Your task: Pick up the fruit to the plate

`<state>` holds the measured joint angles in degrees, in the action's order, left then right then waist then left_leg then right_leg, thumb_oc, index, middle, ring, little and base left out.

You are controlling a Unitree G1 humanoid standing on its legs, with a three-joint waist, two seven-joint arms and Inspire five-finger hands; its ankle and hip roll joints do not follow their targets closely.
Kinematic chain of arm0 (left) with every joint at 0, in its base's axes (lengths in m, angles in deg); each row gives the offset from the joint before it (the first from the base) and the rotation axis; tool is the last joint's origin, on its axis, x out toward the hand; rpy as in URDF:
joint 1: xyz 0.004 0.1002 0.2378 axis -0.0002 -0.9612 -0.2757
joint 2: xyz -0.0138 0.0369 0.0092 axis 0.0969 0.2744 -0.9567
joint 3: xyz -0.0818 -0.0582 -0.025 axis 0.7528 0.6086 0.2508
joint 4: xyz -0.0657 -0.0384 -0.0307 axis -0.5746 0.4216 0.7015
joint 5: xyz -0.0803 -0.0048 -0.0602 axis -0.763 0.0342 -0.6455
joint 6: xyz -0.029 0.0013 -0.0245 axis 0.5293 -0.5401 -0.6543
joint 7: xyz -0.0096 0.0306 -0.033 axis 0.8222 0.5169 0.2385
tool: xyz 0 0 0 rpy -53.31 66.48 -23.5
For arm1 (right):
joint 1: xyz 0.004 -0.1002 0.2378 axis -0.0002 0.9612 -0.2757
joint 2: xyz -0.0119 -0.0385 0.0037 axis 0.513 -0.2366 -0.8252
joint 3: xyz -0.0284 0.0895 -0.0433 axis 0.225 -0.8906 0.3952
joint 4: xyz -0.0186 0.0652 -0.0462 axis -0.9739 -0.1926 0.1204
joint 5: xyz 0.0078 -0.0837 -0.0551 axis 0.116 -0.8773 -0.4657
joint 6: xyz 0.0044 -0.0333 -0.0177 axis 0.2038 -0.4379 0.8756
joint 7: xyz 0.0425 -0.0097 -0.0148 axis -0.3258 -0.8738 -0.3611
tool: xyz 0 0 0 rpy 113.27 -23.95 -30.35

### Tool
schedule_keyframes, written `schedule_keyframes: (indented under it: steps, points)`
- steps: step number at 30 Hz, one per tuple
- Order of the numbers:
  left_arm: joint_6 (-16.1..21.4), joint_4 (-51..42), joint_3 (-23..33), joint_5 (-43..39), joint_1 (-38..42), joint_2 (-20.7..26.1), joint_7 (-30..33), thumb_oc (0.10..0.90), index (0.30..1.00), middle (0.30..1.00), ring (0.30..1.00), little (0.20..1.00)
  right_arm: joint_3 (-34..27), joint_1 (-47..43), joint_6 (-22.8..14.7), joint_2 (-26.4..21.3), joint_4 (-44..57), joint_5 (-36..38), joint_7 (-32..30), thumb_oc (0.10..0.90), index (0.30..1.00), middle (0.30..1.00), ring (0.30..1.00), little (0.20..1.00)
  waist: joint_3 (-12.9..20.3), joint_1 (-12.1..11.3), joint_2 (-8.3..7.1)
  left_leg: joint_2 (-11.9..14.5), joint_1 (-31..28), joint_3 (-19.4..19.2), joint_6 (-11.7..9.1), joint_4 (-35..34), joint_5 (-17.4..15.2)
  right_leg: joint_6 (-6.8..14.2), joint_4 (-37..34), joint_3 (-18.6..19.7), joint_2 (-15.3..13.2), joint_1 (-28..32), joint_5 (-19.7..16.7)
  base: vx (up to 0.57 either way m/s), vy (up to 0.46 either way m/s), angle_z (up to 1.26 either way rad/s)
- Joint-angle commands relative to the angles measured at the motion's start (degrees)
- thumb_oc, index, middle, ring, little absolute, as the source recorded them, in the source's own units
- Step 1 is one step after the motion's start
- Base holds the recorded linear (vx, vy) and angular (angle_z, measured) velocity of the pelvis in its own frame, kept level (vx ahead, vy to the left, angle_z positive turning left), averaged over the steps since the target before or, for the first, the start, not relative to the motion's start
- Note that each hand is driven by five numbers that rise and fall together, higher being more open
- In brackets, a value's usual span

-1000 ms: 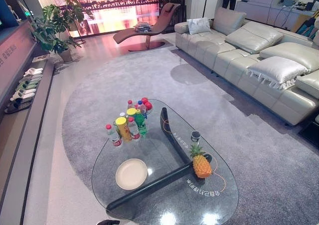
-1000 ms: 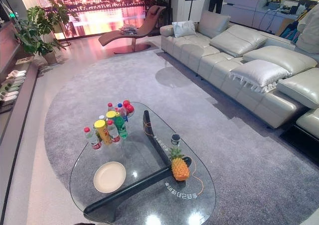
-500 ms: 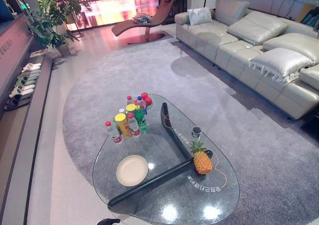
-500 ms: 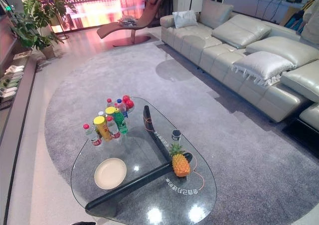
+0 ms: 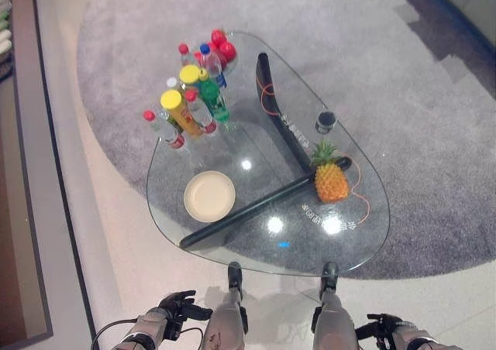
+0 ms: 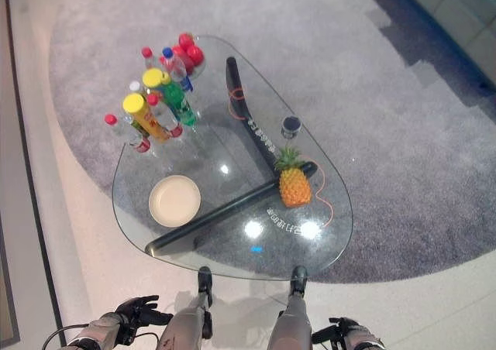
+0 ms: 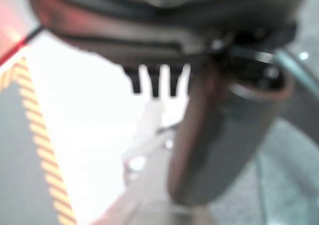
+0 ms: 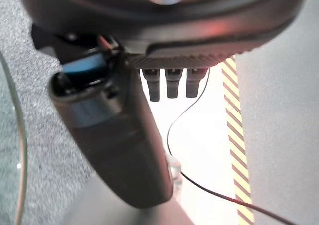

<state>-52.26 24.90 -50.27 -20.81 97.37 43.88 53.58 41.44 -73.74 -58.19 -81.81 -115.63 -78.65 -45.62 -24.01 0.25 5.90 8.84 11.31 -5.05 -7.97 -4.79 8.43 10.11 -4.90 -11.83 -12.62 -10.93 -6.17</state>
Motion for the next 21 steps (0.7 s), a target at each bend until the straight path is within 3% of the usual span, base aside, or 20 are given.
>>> schedule_keyframes:
  steps: [1, 8, 13, 21]
  points:
    - [1.3, 2.5, 0.2, -7.3, 2.9, 1.2, 0.2, 0.800, 0.900, 0.900, 0.900, 0.900, -0.8, -1.6, -4.3, -1.5, 0.7, 3.9, -5.3, 0.800, 0.900, 0.900, 0.900, 0.900, -4.0, 0.0, -3.35, 0.7, 4.7, 1.4, 0.6, 3.8, -0.9, -1.4, 8.2, 2.8, -1.8, -6.4, -0.7, -0.14, -0.013, 0.03]
    - [4.2, 1.0, 1.6, -16.0, 7.3, 2.4, 4.5, 0.800, 0.900, 0.900, 0.900, 0.900, -1.1, -4.2, -10.8, -1.5, 4.0, 5.0, -13.8, 0.800, 0.900, 0.900, 0.900, 0.900, -5.8, 0.6, -3.62, -0.9, 15.9, 2.2, 1.3, 11.1, -1.7, -1.3, 15.7, 4.4, -2.0, -17.6, 0.4, -0.14, -0.007, 0.00]
    - [5.3, -1.3, 2.7, -21.9, 9.1, 2.8, 7.5, 0.800, 0.900, 0.900, 0.900, 0.900, -0.1, -6.3, -12.2, -0.8, 6.6, 5.0, -16.5, 0.800, 0.900, 0.900, 0.900, 0.900, -5.8, 0.7, -3.72, -1.7, 23.9, 3.4, 1.7, 17.2, -2.9, -1.8, 20.6, 5.3, -1.3, -25.2, 1.6, -0.08, 0.001, 0.05]
    - [7.2, -1.7, 2.7, -23.5, 11.0, 3.3, 8.6, 0.800, 0.900, 0.900, 0.900, 0.900, 0.3, -9.2, -13.4, -1.2, 7.2, 6.6, -17.3, 0.800, 0.900, 0.900, 0.900, 0.900, -5.8, 0.5, -4.40, -2.0, 30.6, 4.5, 2.3, 23.6, -4.8, -2.6, 25.4, 6.0, -0.7, -31.1, 2.8, -0.03, -0.007, 0.05]
